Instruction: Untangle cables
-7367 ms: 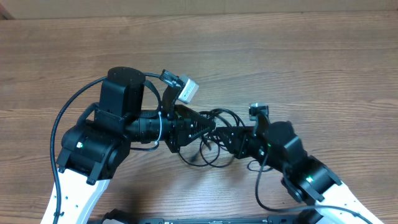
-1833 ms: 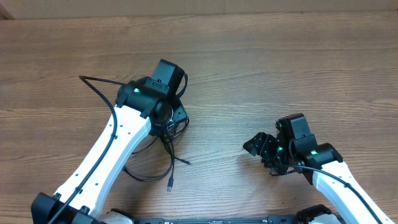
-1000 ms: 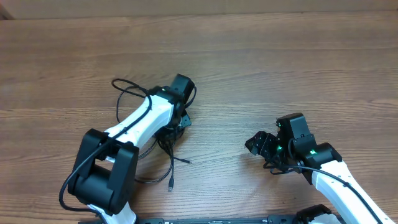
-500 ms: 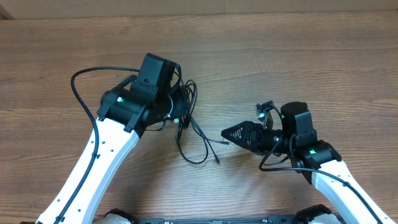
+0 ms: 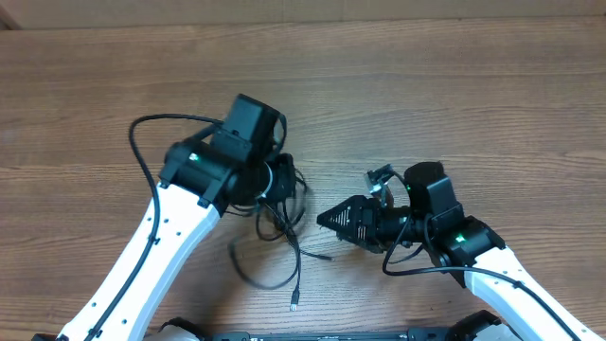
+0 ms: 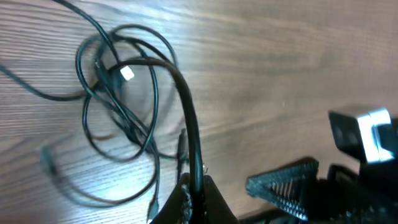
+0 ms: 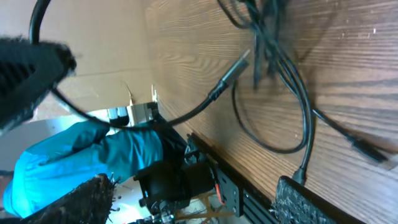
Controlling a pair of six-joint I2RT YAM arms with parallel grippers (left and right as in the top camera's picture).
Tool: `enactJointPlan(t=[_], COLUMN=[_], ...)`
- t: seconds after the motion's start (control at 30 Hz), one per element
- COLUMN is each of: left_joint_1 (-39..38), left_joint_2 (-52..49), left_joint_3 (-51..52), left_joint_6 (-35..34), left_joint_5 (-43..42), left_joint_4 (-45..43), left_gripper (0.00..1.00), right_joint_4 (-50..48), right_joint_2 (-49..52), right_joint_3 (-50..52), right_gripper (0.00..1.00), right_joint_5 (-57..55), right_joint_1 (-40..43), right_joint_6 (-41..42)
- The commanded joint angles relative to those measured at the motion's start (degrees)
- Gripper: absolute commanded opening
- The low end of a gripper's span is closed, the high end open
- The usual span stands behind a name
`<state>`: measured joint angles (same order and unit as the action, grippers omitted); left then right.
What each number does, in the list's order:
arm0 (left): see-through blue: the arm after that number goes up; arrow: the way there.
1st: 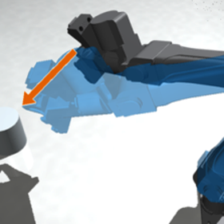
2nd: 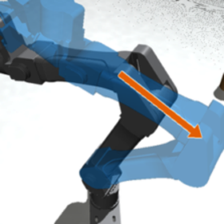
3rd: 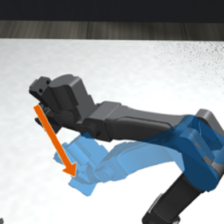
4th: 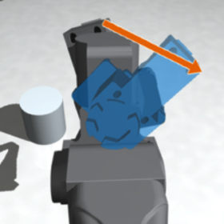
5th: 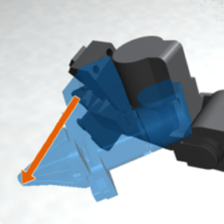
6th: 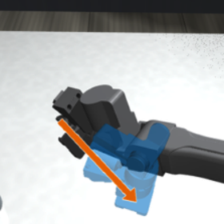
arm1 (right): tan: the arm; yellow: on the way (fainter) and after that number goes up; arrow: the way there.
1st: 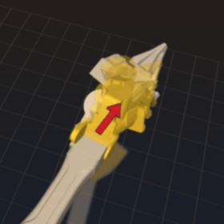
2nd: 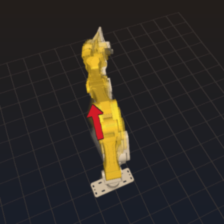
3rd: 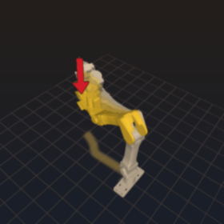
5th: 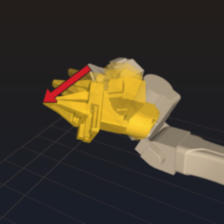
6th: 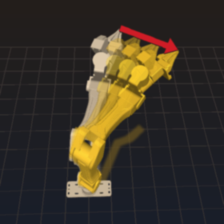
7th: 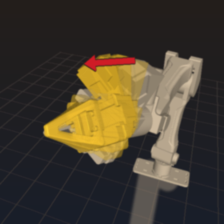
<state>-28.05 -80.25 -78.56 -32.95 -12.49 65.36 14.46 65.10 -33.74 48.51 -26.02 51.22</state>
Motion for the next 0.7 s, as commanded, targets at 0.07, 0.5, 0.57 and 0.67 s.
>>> enactJointPlan(t=[0.07, 0.5, 0.57, 0.67], left_joint_1=[-1.9, -1.8, -1.8, -1.8], left_joint_2=[0.5, 0.7, 1.0, 1.8], left_joint_3=[0.5, -3.0, -4.8, -7.7], left_joint_6=[5.7, 16.9, 18.3, 19.8], left_joint_5=[-1.6, -24.7, -26.5, -28.0], left_joint_4=[-0.5, -17.5, -17.8, -17.8], left_gripper=[0.05, 0.04, 0.04, 0.04], right_joint_4=[-3.7, -5.6, -5.6, -6.6], right_joint_2=[0.0, 2.8, 4.1, 6.4], right_joint_3=[-0.4, -0.4, -0.4, -0.4], right_gripper=[0.82, 0.95, 0.95, 0.95], right_joint_5=[-7.9, -22.0, -22.0, -22.3], right_joint_1=[-0.3, -0.6, -1.2, -2.4], right_joint_6=[6.0, -4.0, -13.0, -21.0])
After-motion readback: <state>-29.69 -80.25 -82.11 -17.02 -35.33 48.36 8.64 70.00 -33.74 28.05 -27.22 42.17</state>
